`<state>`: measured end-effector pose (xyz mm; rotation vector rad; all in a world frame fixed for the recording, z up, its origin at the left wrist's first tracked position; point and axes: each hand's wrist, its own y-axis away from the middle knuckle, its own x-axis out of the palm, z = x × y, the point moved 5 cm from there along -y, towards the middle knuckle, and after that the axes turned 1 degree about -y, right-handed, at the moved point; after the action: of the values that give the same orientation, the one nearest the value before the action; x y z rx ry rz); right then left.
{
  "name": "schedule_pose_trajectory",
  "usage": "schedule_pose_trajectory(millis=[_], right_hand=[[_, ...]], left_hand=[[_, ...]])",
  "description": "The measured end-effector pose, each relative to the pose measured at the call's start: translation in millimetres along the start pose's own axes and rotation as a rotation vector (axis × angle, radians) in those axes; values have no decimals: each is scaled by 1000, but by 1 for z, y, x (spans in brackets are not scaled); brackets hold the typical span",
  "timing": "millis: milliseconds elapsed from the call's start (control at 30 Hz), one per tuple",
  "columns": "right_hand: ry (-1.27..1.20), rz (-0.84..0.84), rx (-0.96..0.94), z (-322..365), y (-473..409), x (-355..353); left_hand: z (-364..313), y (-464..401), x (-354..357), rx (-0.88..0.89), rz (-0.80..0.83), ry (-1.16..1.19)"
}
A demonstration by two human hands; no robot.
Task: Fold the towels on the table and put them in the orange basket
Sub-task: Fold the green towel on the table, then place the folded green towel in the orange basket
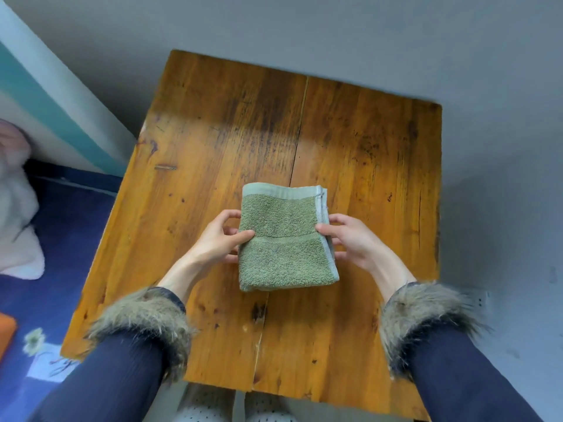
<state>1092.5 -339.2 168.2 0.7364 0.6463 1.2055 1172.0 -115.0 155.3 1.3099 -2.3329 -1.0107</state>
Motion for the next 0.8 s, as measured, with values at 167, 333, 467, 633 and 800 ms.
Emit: schedule_pose_trajectory(millis=[167,333,467,633,800], right_hand=[[79,114,-58,28,33,58],[178,259,-138,61,68,143],[272,393,-183,76,99,230],[415,521,-227,72,133,353],[534,609,-229,37,165,475]], left_hand=[[4,66,-53,20,-126,93],[20,148,-122,70,-296,226],[50,216,-182,101,-437,345],[105,294,-256,127,-599,477],[180,362,-326,135,-728,543]])
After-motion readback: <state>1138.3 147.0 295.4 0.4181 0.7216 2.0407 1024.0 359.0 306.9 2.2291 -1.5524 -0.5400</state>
